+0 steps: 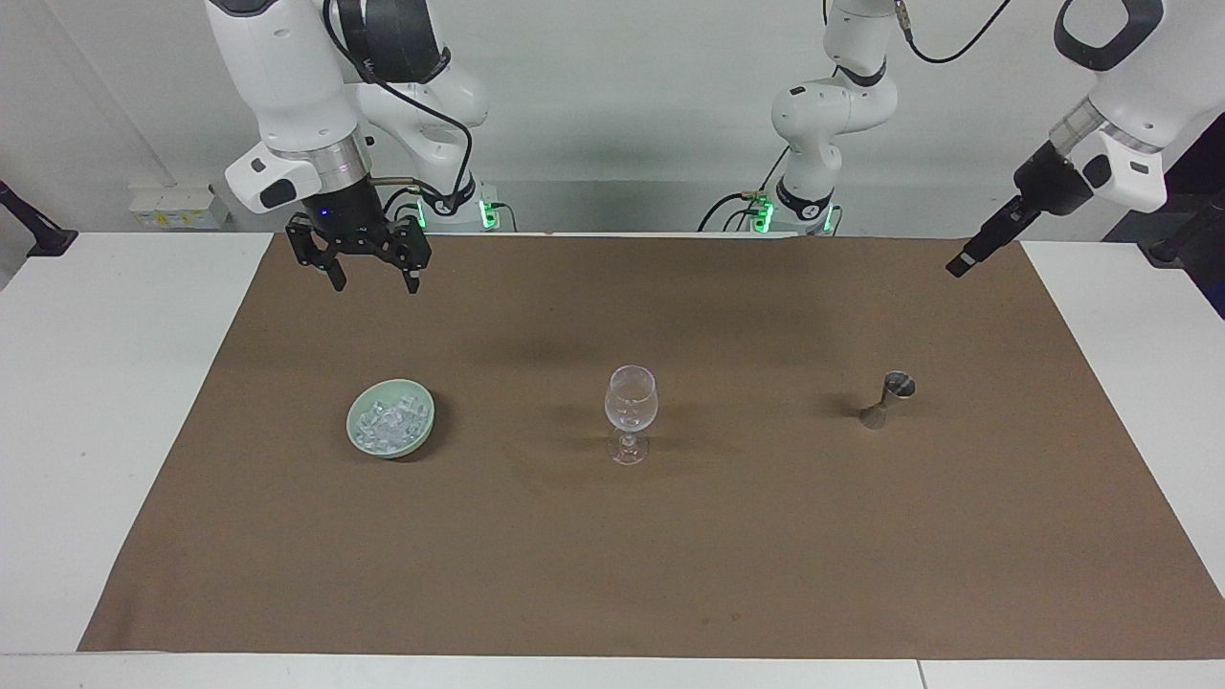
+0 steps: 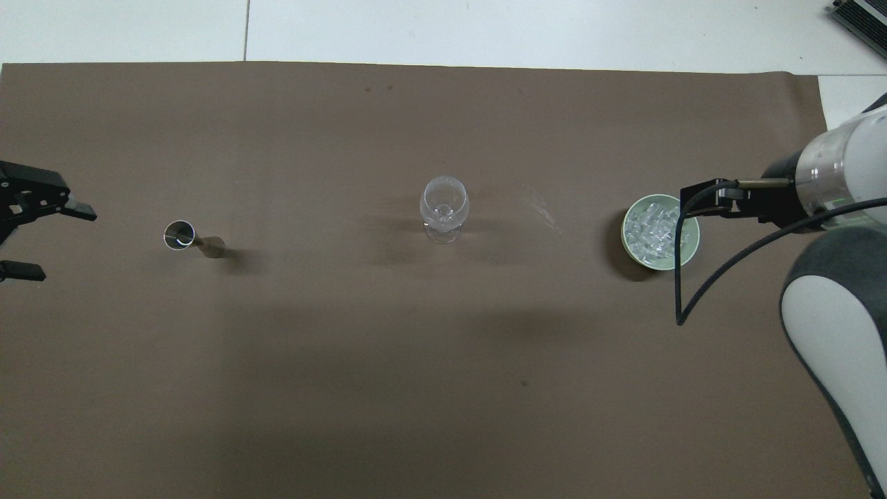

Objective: Pour wine and add ice with both arms
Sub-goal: 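Open the left gripper at the table edge, then reach the left gripper to the small dark cup and grasp it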

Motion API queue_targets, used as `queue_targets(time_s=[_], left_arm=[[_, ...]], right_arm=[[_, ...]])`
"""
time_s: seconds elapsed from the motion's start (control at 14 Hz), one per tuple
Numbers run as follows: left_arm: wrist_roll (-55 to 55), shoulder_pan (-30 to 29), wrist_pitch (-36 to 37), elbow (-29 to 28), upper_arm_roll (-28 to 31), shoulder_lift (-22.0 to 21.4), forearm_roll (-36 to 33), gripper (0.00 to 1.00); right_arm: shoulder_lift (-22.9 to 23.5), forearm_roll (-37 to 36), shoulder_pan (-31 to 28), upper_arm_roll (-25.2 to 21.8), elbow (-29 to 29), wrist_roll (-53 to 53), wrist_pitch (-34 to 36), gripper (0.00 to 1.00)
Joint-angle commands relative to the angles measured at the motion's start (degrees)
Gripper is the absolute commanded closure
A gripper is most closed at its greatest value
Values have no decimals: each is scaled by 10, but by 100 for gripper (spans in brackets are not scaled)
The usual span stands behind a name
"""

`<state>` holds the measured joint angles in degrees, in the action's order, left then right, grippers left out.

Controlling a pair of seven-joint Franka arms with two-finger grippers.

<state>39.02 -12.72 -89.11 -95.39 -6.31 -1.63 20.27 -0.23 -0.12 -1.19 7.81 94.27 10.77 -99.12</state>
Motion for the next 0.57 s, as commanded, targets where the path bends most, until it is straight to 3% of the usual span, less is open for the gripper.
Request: queue_targets(time_s=[0.0, 0.5], left_arm=[[76, -42, -12, -4, -4, 33, 57, 0], [184, -130, -43, -4, -4, 114, 181, 0]], right_arm=[[-5, 13, -12, 5, -1, -13, 2, 0], [-4, 13, -12, 5, 0, -13, 2, 0]])
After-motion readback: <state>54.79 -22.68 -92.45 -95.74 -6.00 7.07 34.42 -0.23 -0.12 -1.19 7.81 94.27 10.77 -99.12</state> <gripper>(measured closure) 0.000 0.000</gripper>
